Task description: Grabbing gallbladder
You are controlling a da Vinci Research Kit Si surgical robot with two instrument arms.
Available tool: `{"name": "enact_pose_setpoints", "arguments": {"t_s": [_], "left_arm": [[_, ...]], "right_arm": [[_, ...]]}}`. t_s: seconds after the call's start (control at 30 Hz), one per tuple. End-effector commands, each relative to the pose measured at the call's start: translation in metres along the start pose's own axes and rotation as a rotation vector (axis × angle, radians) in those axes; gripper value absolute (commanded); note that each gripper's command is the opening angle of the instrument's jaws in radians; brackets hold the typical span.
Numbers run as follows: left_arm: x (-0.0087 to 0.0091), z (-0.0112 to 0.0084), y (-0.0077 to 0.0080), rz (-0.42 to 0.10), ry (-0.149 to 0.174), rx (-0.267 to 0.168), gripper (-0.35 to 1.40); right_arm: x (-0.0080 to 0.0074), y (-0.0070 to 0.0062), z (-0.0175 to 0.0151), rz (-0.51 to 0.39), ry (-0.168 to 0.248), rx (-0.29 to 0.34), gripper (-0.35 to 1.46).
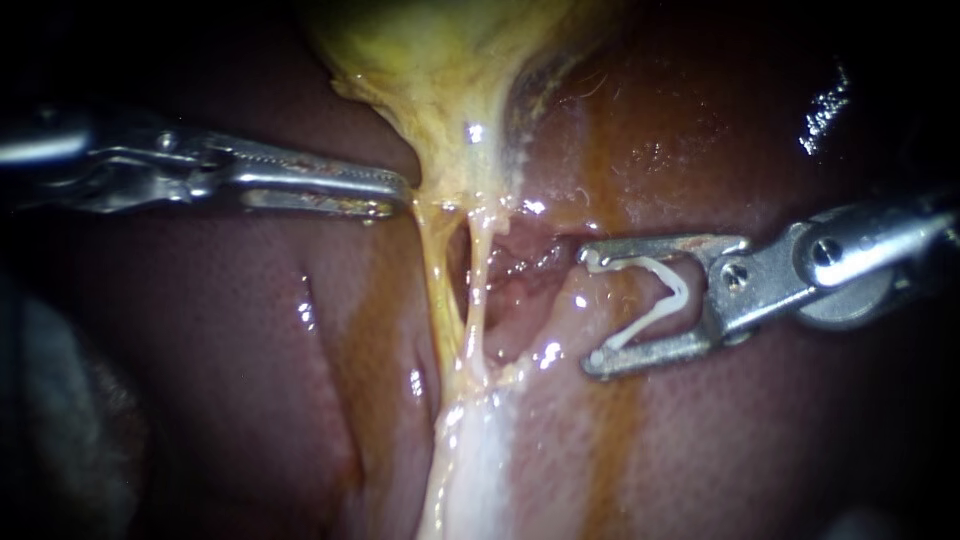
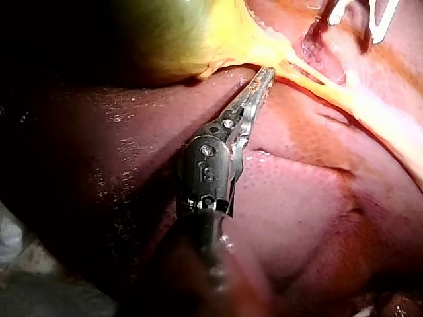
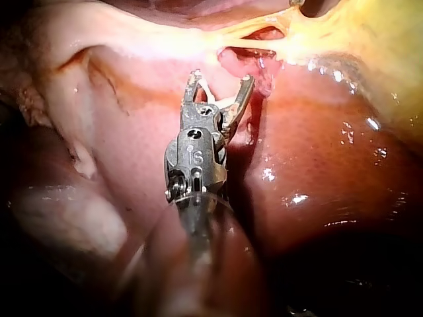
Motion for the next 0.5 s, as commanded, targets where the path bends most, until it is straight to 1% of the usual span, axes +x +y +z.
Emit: {"name": "enact_pose_setpoints", "arguments": {"t_s": [0.03,0.13,0.2,0.3,0.5], "left_arm": [[0.0005,-0.0005,-0.0002,-0.002,0.002,-0.006,-0.35],[0.002,-0.0021,-0.0008,-0.012,0.001,-0.016,-0.35],[0.0029,-0.0032,-0.0011,-0.018,0.002,-0.011,-0.35],[0.0037,-0.0043,-0.0013,-0.024,0.003,-0.003,-0.35],[0.0037,-0.0043,-0.0012,-0.025,0.003,-0.002,-0.35]], "right_arm": [[0.0,0.0,0.0,0.0,0.0,0.0,0.5],[0.0,0.0,0.0,0.0,0.0,0.0,0.5],[0.0,0.0,0.0,0.0,0.0,0.0,0.5],[0.0,0.0,0.0,0.0,0.0,0.0,0.5],[0.0,0.0,0.0,0.0,0.0,0.0,0.5]]}}
